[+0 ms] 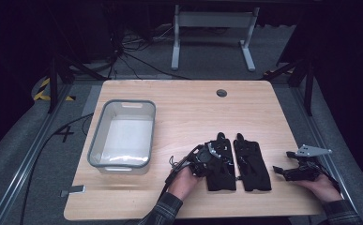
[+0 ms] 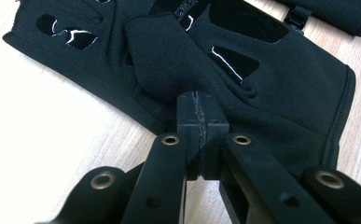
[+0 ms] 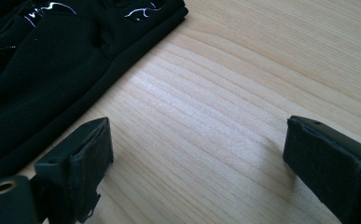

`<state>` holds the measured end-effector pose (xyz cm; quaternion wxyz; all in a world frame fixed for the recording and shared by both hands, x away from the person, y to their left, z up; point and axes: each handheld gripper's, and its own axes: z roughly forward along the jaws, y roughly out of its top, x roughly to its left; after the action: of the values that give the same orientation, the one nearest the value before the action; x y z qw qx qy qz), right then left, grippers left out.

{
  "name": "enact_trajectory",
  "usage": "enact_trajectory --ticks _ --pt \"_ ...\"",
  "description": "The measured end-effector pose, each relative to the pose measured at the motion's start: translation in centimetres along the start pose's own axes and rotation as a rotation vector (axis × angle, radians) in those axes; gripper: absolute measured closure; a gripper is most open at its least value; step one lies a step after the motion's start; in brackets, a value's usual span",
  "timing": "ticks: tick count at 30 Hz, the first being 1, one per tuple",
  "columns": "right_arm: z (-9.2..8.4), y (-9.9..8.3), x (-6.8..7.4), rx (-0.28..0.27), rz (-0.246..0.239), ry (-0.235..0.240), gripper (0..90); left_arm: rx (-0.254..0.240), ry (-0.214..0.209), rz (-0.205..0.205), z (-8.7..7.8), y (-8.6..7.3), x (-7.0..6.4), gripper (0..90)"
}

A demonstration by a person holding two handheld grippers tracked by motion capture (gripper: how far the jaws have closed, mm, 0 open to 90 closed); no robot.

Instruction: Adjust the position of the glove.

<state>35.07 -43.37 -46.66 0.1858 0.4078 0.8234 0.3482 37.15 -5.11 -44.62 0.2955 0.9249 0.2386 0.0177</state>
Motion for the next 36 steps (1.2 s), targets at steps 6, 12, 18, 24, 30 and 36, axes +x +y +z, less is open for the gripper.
enact_trajectory --ticks 6,12,18,24,30,36 --pt "0.1 0.0 0.1 0.01 -0.014 0.014 4.5 -0.029 0.023 -0.011 -0.8 -0.2 0.5 74.9" --pt "0.0 0.2 0.1 0.021 -0.021 0.017 12.8 -0.051 0.037 -0.033 -1.4 -0.6 1.4 65.7" --pt "-0.6 1.1 0.6 0.011 -0.05 0.064 48.0 -0.061 0.051 -0.052 -1.5 -1.0 1.9 57.4" --pt "-0.4 2.6 2.2 -0.022 -0.099 0.147 85.7 -0.066 0.06 -0.071 -1.6 -1.4 2.4 47.3" --pt "1.2 3.7 3.5 0.004 -0.135 0.226 90.0 -0.076 0.047 -0.085 -1.5 -1.6 2.5 40.3" --pt "1.9 3.6 3.9 0.035 -0.162 0.22 90.0 -0.097 0.02 -0.087 -1.0 -1.3 2.3 40.1"
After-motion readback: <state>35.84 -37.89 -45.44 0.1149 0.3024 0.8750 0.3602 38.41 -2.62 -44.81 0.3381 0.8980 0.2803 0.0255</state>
